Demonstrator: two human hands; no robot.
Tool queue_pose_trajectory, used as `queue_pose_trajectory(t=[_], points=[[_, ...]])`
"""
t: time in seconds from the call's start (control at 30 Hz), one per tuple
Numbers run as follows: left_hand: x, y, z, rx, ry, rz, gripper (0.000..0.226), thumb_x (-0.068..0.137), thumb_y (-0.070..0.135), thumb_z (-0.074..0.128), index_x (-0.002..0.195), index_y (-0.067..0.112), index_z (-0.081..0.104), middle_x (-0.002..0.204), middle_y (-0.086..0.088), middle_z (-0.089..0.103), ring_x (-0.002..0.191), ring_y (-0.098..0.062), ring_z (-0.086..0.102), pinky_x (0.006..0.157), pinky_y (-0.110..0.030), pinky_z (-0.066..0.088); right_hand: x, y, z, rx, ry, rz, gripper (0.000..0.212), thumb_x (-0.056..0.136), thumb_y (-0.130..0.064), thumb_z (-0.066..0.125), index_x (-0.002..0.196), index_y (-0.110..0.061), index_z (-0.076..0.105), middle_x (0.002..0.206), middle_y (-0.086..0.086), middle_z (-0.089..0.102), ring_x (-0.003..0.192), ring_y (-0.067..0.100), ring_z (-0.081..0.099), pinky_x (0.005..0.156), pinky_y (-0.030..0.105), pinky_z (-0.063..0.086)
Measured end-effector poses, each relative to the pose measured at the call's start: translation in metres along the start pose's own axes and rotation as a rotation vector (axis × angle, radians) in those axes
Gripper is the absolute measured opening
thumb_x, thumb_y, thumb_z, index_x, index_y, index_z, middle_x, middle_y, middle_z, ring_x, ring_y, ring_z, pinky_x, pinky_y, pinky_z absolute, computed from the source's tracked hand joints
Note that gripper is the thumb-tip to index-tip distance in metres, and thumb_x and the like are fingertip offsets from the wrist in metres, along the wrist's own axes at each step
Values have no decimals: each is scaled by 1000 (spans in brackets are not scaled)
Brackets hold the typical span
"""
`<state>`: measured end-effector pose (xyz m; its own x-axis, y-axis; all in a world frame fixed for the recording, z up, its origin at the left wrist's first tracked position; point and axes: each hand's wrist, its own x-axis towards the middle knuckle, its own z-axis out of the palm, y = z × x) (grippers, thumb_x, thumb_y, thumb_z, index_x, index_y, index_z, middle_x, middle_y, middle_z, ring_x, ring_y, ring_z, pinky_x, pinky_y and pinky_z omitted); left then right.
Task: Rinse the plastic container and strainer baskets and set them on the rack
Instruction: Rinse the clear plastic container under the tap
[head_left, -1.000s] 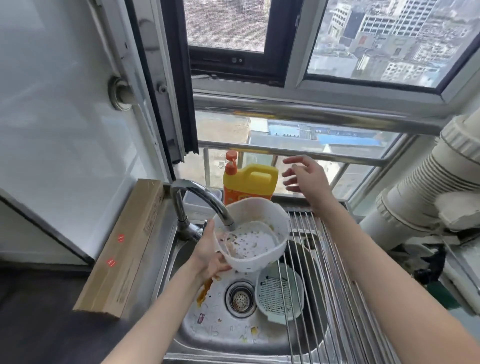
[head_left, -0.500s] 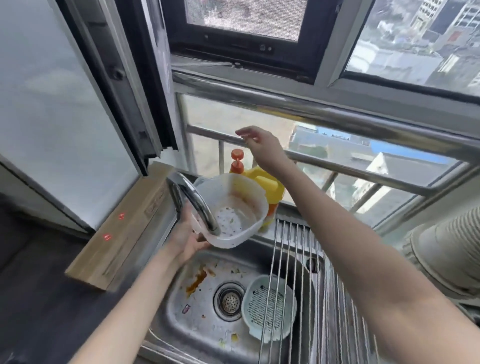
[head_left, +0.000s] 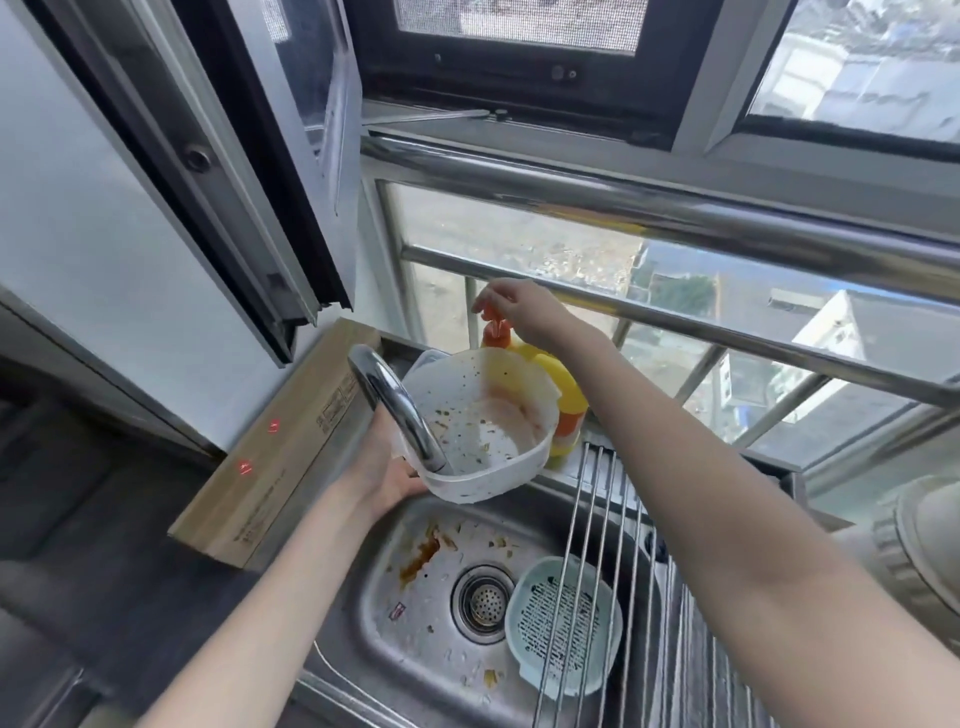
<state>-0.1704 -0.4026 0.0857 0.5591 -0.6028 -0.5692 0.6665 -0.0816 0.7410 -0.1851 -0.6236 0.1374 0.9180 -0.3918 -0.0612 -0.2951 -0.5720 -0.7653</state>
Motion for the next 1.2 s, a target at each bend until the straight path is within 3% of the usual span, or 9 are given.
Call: queue_pose_trajectory(t=[0.13, 0.3, 0.43, 0.57, 0.73, 0.8, 0.9, 1.03, 1.2], points=[[1, 0, 6, -45, -19, -28, 43, 93, 61, 36, 102, 26, 61, 102, -5, 68, 97, -29, 64, 89, -58, 48, -1, 3, 7, -45, 10, -29, 32, 102, -19, 36, 101, -6, 65, 92, 5, 64, 84, 17, 56, 68, 25, 42], [0, 1, 0, -9, -3, -2, 49, 91, 67, 34, 113, 32, 59, 116, -6, 64, 106, -31, 62, 93, -65, 44, -1, 11, 17, -251, -1, 35, 29, 102, -26, 30, 91, -29, 57, 98, -1, 65, 89, 21, 59, 78, 43, 51], [-7, -2, -7, 81, 11, 12, 70, 88, 73, 31, 138, 26, 45, 129, -12, 60, 109, -34, 64, 86, -60, 51, -5, 5, 5, -111, 3, 11, 30, 101, -30, 35, 101, -22, 64, 94, -4, 62, 90, 20, 58, 78, 36, 47], [-23, -10, -5, 131, 21, 64, 38, 98, 53, 31, 121, 31, 54, 125, -8, 61, 107, -30, 64, 85, -56, 53, -22, -9, 1, -7, 248, -86, 31, 102, -32, 39, 120, -20, 61, 117, 4, 66, 102, 20, 60, 85, 35, 47], [-33, -41, -22, 265, -4, 1, 64, 90, 55, 42, 140, 17, 42, 136, -21, 51, 114, -32, 59, 82, -50, 55, -78, -18, 12, 86, 584, -254, 25, 102, -24, 38, 117, -13, 55, 94, 4, 68, 74, 19, 60, 65, 32, 46], [-38, -56, -35, 311, 25, -17, 46, 100, 39, 39, 139, 15, 44, 133, -18, 54, 102, -25, 62, 91, -53, 50, -103, -9, 23, 88, 625, -243, 21, 102, -23, 38, 114, -15, 54, 83, 8, 66, 66, 23, 59, 56, 34, 44], [-39, -83, -59, 348, 61, -106, 42, 102, 40, 36, 131, 16, 52, 116, -10, 65, 96, -23, 66, 91, -53, 50, -128, 7, 45, 59, 508, -106, 19, 101, -24, 39, 109, -17, 55, 78, 13, 64, 66, 29, 60, 57, 43, 49], [-46, -108, -84, 339, 96, -240, 56, 97, 55, 32, 124, 13, 58, 104, -15, 71, 99, -32, 67, 87, -53, 53, -139, 15, 78, -16, 178, 8, 21, 98, -14, 49, 113, -14, 64, 106, 2, 69, 95, 16, 63, 87, 36, 52], [-52, -126, -99, 329, 112, -348, 58, 98, 52, 31, 135, 11, 49, 117, -13, 67, 110, -32, 62, 88, -51, 53, -128, 1, 120, -132, -38, 35, 26, 94, -7, 48, 115, -5, 63, 113, 8, 67, 105, 24, 60, 87, 32, 45]])
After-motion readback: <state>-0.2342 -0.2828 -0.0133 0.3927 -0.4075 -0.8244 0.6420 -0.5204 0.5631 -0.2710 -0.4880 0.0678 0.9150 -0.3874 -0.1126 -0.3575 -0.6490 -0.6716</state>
